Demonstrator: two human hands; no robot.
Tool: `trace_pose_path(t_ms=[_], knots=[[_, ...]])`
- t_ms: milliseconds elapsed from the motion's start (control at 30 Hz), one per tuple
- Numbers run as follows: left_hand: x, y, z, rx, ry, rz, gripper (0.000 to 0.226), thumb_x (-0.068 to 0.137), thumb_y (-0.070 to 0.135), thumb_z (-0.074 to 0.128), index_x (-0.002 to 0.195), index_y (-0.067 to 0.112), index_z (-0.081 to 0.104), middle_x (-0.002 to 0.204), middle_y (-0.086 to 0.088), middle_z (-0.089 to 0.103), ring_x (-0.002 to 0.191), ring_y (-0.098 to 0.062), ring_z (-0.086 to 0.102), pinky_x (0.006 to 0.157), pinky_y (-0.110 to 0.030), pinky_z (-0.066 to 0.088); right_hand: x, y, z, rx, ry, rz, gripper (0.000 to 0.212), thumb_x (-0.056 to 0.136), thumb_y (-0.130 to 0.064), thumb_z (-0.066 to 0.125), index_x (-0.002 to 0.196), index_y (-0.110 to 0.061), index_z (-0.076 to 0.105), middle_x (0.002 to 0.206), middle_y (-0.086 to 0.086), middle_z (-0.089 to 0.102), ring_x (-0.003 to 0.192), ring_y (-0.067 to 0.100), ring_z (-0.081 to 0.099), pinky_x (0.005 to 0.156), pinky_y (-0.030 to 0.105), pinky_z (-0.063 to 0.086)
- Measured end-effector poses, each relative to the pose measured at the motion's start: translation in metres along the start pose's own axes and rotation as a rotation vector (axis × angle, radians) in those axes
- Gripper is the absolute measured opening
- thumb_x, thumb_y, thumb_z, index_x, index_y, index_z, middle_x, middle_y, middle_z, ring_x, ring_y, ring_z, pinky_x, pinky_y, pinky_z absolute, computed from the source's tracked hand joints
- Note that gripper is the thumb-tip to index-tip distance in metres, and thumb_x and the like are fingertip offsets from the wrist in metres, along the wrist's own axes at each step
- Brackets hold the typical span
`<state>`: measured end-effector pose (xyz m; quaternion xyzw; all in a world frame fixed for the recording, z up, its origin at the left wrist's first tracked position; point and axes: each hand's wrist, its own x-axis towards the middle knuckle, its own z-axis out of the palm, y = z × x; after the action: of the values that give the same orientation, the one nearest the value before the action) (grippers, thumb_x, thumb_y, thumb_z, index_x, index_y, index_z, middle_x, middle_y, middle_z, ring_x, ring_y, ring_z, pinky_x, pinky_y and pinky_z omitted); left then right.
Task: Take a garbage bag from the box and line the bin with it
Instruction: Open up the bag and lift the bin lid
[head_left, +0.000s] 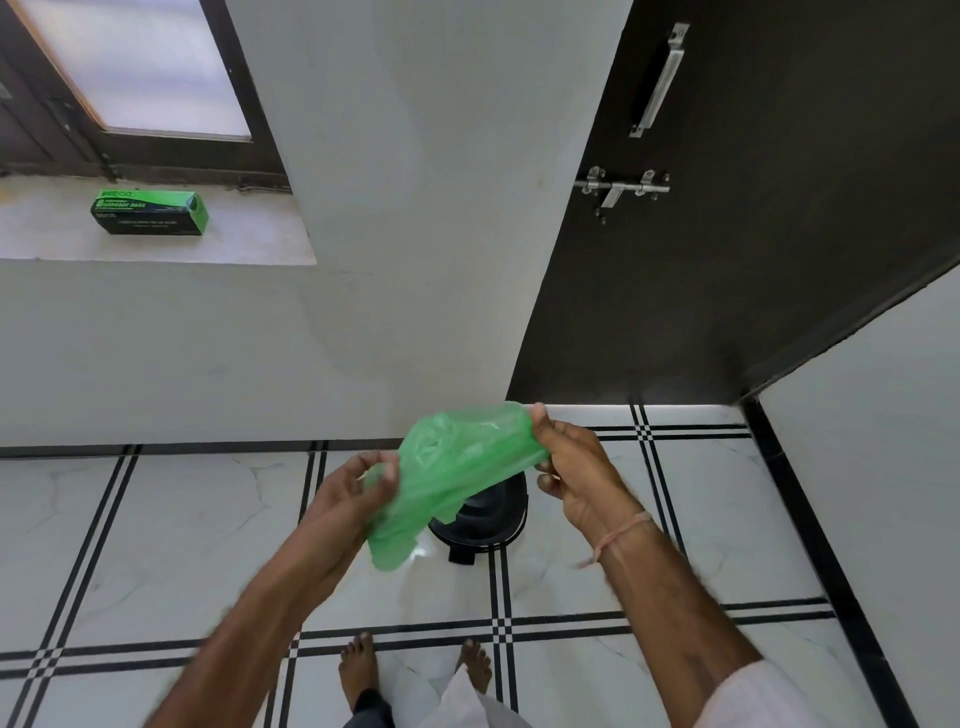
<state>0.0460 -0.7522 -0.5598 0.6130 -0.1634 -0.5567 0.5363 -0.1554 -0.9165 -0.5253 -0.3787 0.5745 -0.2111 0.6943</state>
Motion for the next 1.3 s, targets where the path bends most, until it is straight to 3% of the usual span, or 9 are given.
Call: trace_pose_path(t_ms=[100,233,433,633,767,900,1000,1167,1300], knots=[[-0.004,0.002,0.007,0.273,-0.082,-0.008,0.068,0.063,0.067,0.086,0.099,0.01,0.077,0.098,-0.012,0.079,0.091,-0.032,0.076,0.08,-0.042,0.061,0.005,-0.004,0.006,0.023,-0.014,0.068,0.037,0.1,-0.047,0.057,0.099,-0.013,0.073,0.085,0.002,0.076,0.074,0.014,0.07,0.059,0.027,0.059],[-0.003,0.015,0.018,-0.132,0.042,-0.181,0.052,0.09,0.048,0.066,0.117,0.004,0.073,0.114,-0.022,0.077,0.105,-0.04,0.075,0.092,-0.053,0.059,0.01,0.014,0.009,0.136,-0.161,0.045,0.047,0.099,-0.045,0.058,0.117,-0.003,0.072,0.109,0.018,0.078,0.096,0.031,0.075,0.087,0.048,0.062],[0.013,0.025,0.016,-0.206,0.199,-0.206,0.052,0.091,0.047,0.066,0.111,-0.001,0.071,0.105,-0.024,0.078,0.098,-0.041,0.076,0.078,-0.047,0.064,0.012,0.033,-0.001,-0.417,-0.439,-0.007,0.056,0.074,-0.049,0.079,0.114,-0.009,0.074,0.109,0.005,0.08,0.097,0.02,0.073,0.068,0.029,0.059],[0.0,0.009,0.004,0.288,-0.019,-0.046,0.037,0.083,0.036,0.069,0.092,0.001,0.074,0.085,-0.011,0.08,0.078,-0.028,0.074,0.069,-0.035,0.062,0.026,0.015,-0.005,-0.032,-0.244,0.179,0.059,0.095,-0.058,0.056,0.115,-0.004,0.069,0.101,0.013,0.081,0.085,0.025,0.08,0.071,0.042,0.066],[0.012,0.001,0.004,-0.052,0.09,-0.156,0.036,0.098,0.037,0.061,0.105,0.004,0.075,0.105,-0.021,0.079,0.099,-0.039,0.076,0.092,-0.052,0.06,0.025,0.018,0.005,0.293,-0.362,0.266,0.048,0.1,-0.041,0.057,0.121,0.002,0.067,0.107,0.019,0.079,0.09,0.029,0.079,0.07,0.043,0.066],[0.032,0.004,-0.018,-0.36,0.317,-0.241,0.057,0.095,0.048,0.063,0.126,0.001,0.066,0.12,-0.02,0.075,0.114,-0.038,0.071,0.099,-0.054,0.055,0.023,0.029,-0.002,-0.075,-0.607,0.199,0.027,0.096,-0.016,0.065,0.113,0.003,0.074,0.108,0.016,0.079,0.095,0.023,0.078,0.076,0.028,0.062],[0.039,0.01,-0.04,-0.427,0.415,-0.244,0.068,0.088,0.054,0.066,0.132,0.002,0.062,0.132,-0.024,0.069,0.116,-0.035,0.068,0.1,-0.058,0.053,0.027,0.028,-0.007,-0.219,-0.471,0.189,0.025,0.095,-0.022,0.067,0.106,-0.001,0.075,0.107,0.014,0.08,0.09,0.02,0.079,0.073,0.027,0.063],[0.045,0.014,-0.077,-0.551,0.337,-0.426,0.054,0.088,0.059,0.062,0.106,0.009,0.069,0.108,-0.024,0.075,0.103,-0.041,0.068,0.08,-0.063,0.051,0.039,0.015,-0.01,0.341,-0.204,0.225,0.046,0.098,-0.041,0.057,0.124,-0.005,0.068,0.101,0.016,0.081,0.084,0.027,0.08,0.065,0.041,0.066],[0.047,0.009,-0.088,-0.572,0.308,-0.442,0.051,0.098,0.053,0.054,0.112,0.008,0.07,0.099,-0.022,0.079,0.087,-0.04,0.077,0.074,-0.059,0.061,0.043,0.018,0.0,0.44,-0.21,0.246,0.063,0.101,-0.051,0.05,0.137,-0.001,0.063,0.124,0.022,0.073,0.106,0.033,0.076,0.088,0.05,0.063]])
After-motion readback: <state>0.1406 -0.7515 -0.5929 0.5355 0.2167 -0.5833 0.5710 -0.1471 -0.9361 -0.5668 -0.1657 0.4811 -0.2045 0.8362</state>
